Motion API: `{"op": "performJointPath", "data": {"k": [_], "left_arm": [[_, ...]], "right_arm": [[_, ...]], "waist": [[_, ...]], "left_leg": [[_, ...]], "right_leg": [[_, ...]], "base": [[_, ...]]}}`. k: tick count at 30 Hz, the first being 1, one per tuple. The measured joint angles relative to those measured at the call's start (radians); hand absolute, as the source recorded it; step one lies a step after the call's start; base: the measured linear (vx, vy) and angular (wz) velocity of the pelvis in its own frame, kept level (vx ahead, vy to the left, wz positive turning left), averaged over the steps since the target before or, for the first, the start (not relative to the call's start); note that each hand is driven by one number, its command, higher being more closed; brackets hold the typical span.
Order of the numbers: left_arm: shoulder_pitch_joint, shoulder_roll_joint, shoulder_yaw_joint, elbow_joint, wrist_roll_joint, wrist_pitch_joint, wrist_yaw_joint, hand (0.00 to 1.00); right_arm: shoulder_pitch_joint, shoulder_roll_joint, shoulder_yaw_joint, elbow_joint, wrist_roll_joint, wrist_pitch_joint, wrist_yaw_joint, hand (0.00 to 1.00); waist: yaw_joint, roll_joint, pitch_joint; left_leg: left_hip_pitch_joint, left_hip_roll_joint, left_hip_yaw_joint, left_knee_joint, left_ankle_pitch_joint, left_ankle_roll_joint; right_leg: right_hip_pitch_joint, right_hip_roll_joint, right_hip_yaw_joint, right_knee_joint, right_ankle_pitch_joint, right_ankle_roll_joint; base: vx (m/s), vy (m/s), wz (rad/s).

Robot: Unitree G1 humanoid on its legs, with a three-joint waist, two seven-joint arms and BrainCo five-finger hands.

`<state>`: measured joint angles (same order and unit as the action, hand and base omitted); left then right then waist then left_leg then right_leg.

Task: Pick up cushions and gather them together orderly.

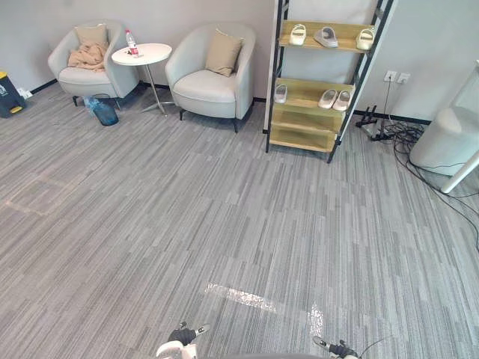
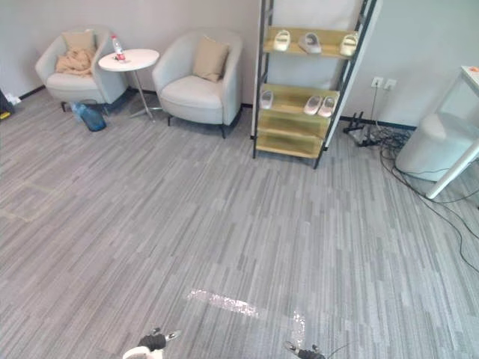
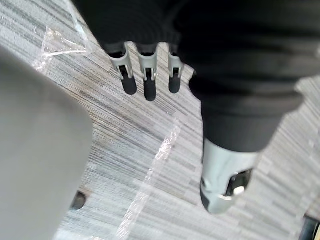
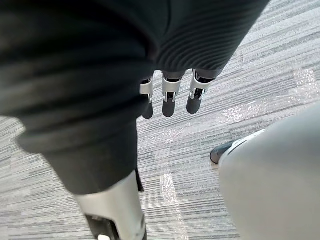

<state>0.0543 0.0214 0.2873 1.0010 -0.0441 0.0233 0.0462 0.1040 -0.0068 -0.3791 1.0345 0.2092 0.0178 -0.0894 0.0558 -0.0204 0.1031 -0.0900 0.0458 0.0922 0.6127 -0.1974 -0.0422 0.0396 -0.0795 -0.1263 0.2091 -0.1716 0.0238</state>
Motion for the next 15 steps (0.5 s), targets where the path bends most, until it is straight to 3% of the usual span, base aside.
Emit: {"op": "performJointPath", "data": {"k": [1, 3, 4, 5, 8, 9, 10, 15], "left_arm": [[-0.001, -0.007, 0.0, -0.012, -0.002, -0.007, 0.0, 0.0], [0.0, -0.005, -0.001, -0.016, -0.012, -0.015, -0.001, 0.0], [0.0, -0.006, 0.001, -0.016, -0.024, -0.017, 0.001, 0.0], [0.001, -0.007, 0.001, -0.016, -0.028, -0.018, 0.001, 0.0], [0.008, -0.025, 0.001, -0.016, -0.029, -0.017, 0.01, 0.0], [0.01, -0.021, 0.015, -0.013, -0.036, -0.018, 0.012, 0.0], [0.018, -0.012, 0.008, -0.009, -0.029, -0.018, 0.012, 0.0], [0.018, -0.002, -0.003, 0.015, -0.023, -0.016, 0.011, 0.0]], "right_arm": [[0.002, -0.003, 0.008, 0.001, 0.009, 0.0, 0.0, 0.0], [0.003, 0.001, 0.011, 0.001, 0.009, 0.001, 0.0, 0.0], [-0.006, 0.002, 0.023, -0.002, 0.009, 0.001, 0.0, 0.0], [-0.013, -0.001, 0.025, -0.005, 0.01, 0.001, 0.001, 0.0], [-0.011, -0.016, 0.033, -0.021, 0.013, 0.002, 0.0, 0.0], [-0.005, -0.02, 0.046, -0.023, 0.026, 0.004, -0.002, 0.0], [0.006, -0.008, 0.05, -0.031, 0.027, 0.004, -0.001, 0.0], [0.008, 0.001, 0.07, -0.03, 0.001, 0.009, 0.001, 0.0]], "waist": [[0.012, 0.013, 0.011], [0.016, -0.008, 0.014], [0.017, 0.001, 0.015], [0.017, 0.003, 0.016], [0.02, 0.031, 0.012], [0.033, 0.036, 0.015], [0.023, 0.007, -0.001], [0.024, 0.001, -0.021]], "left_leg": [[-0.036, 0.023, 0.003, 0.124, 0.013, -0.017], [-0.056, 0.022, 0.014, 0.191, 0.039, -0.019], [-0.056, 0.029, 0.028, 0.162, -0.025, 0.01], [-0.061, 0.036, 0.031, 0.082, -0.061, 0.004], [-0.045, 0.033, -0.055, -0.2, -0.053, -0.022], [-0.013, 0.013, -0.022, -0.236, -0.02, -0.038], [0.009, -0.009, 0.001, -0.26, -0.026, -0.027], [0.077, -0.022, 0.053, -0.268, -0.037, 0.006]], "right_leg": [[0.019, 0.01, 0.003, 0.029, -0.028, -0.003], [0.042, -0.001, 0.025, 0.039, -0.052, -0.006], [0.045, -0.009, 0.047, 0.038, -0.06, 0.005], [0.037, -0.01, 0.07, 0.039, -0.06, 0.005], [-0.018, 0.002, 0.134, 0.084, -0.075, 0.03], [-0.027, -0.004, 0.19, 0.104, -0.083, 0.044], [-0.017, -0.018, 0.221, 0.094, -0.075, 0.043], [0.034, -0.034, 0.245, 0.043, -0.065, 0.036]], "base": [[0.0, 0.036, 0.11], [0.05, 0.065, -0.06], [0.05, 0.099, -0.37], [0.04, 0.119, -0.44], [0.07, 0.224, -0.65], [0.17, 0.252, -0.71], [0.21, 0.225, -0.64], [0.22, 0.122, -0.29]]}}
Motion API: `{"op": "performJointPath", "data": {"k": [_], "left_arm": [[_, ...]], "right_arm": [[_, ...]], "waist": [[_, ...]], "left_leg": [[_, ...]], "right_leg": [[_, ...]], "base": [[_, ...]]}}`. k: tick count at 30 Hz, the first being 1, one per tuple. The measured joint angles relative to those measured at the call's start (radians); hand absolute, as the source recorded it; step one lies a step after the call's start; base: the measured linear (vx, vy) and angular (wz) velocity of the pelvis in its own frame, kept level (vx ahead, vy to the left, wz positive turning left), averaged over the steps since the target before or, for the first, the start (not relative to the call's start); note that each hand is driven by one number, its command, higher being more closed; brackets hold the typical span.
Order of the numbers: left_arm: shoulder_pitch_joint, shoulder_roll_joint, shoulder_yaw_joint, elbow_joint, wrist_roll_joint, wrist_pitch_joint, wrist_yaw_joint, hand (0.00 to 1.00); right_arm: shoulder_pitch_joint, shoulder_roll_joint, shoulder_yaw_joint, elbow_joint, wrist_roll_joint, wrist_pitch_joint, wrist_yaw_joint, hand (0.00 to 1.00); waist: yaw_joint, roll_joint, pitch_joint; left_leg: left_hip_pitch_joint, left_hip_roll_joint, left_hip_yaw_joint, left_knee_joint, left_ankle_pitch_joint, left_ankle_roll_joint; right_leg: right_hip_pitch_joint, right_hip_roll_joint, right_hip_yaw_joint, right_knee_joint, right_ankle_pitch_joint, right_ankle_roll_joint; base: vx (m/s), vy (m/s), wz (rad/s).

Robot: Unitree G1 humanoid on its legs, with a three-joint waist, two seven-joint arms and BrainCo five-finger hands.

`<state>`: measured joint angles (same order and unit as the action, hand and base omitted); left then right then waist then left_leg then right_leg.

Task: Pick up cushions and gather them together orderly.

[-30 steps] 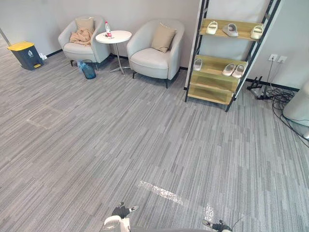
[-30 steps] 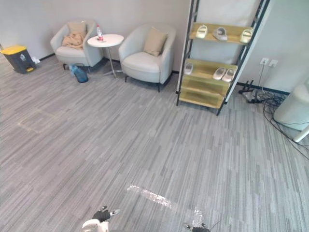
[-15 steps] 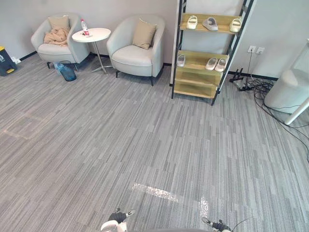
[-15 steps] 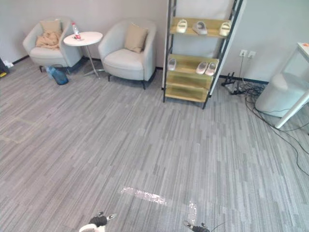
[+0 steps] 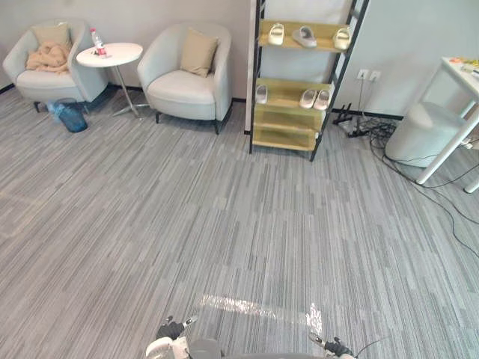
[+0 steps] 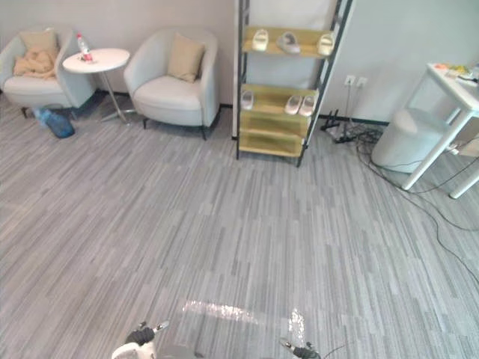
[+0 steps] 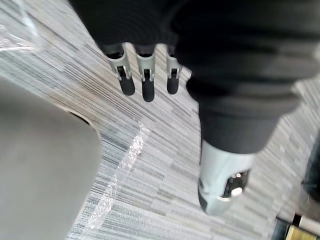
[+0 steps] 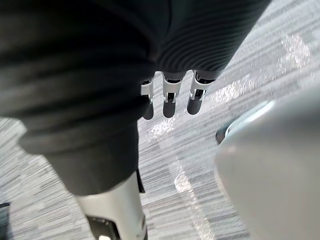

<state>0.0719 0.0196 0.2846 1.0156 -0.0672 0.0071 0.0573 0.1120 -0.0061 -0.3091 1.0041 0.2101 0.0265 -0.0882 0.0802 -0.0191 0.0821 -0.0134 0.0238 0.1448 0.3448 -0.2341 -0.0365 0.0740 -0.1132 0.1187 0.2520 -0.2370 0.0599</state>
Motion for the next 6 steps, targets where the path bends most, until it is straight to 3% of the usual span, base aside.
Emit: {"op": "performJointPath", "data": {"k": [3, 6], "left_arm": [[-0.014, 0.005, -0.013, 0.016, 0.004, 0.0, 0.001, 0.0], [-0.017, 0.002, -0.04, 0.017, 0.003, 0.0, 0.002, 0.0]], "right_arm": [[0.009, 0.001, -0.004, 0.0, -0.014, 0.001, 0.0, 0.0], [0.011, -0.002, -0.005, 0.0, -0.013, 0.0, 0.0, 0.0]], "waist": [[0.002, -0.004, -0.007], [0.002, 0.011, -0.004]], "left_leg": [[0.0, -0.002, -0.027, -0.002, 0.0, 0.001], [0.016, 0.0, -0.051, -0.003, 0.0, 0.001]], "right_leg": [[0.025, -0.002, -0.026, -0.032, 0.008, 0.006], [0.054, 0.006, -0.048, -0.044, 0.008, 0.006]], "base": [[0.15, -0.029, 0.17], [0.06, -0.051, 0.15]]}}
